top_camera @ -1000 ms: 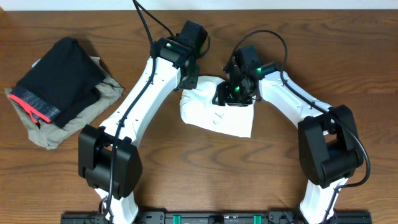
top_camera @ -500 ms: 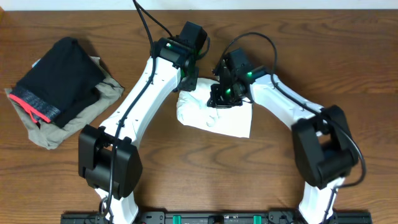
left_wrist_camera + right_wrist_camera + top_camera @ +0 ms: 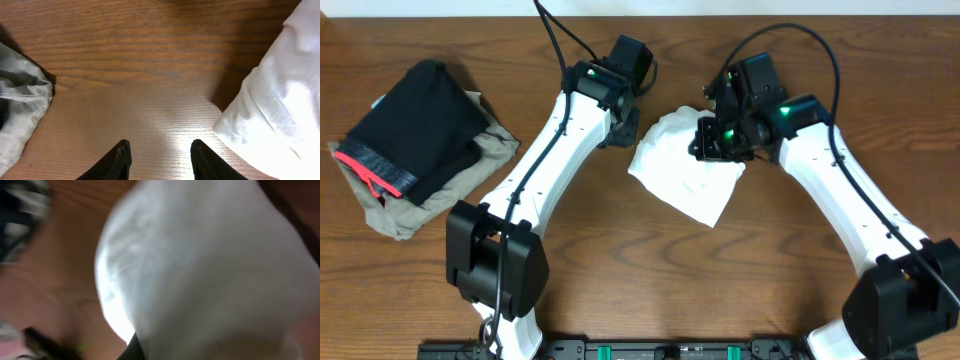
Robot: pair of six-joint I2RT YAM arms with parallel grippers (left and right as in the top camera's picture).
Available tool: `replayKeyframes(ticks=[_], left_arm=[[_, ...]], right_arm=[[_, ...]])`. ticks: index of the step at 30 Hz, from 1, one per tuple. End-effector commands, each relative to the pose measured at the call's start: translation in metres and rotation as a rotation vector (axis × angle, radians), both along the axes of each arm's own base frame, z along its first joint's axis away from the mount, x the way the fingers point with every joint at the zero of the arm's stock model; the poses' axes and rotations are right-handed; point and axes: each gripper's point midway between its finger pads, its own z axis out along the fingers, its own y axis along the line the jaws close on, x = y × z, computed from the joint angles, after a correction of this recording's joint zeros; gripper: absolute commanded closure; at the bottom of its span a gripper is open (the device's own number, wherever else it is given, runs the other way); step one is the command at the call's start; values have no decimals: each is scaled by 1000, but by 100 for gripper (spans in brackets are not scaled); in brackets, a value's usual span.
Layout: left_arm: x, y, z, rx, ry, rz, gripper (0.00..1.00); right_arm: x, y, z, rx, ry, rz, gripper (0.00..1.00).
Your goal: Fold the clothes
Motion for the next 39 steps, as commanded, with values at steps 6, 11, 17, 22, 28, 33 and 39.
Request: replayKeyframes(ticks=[6, 11, 17, 22, 28, 33, 39], left_arm=[[0, 1, 11, -12, -24, 11, 58], [0, 1, 11, -13, -25, 11, 58], [0, 1, 11, -12, -24, 11, 58], [0, 1, 11, -13, -24, 10, 51], [0, 1, 11, -13, -24, 10, 51], [0, 1, 13, -17, -30, 9, 51], [1, -18, 26, -130, -53, -39, 50]], right_arm=[[-5, -41, -45, -247, 94, -67, 99], [-16, -51, -70, -315, 198, -91, 99], [-22, -63, -100, -401, 278, -135, 98], [-23, -68, -107, -433, 290, -139, 67], [-24, -69, -106, -432, 293, -139, 67], [-21, -70, -84, -418, 236, -132, 70], [-24, -81, -33, -417, 114, -152, 67]])
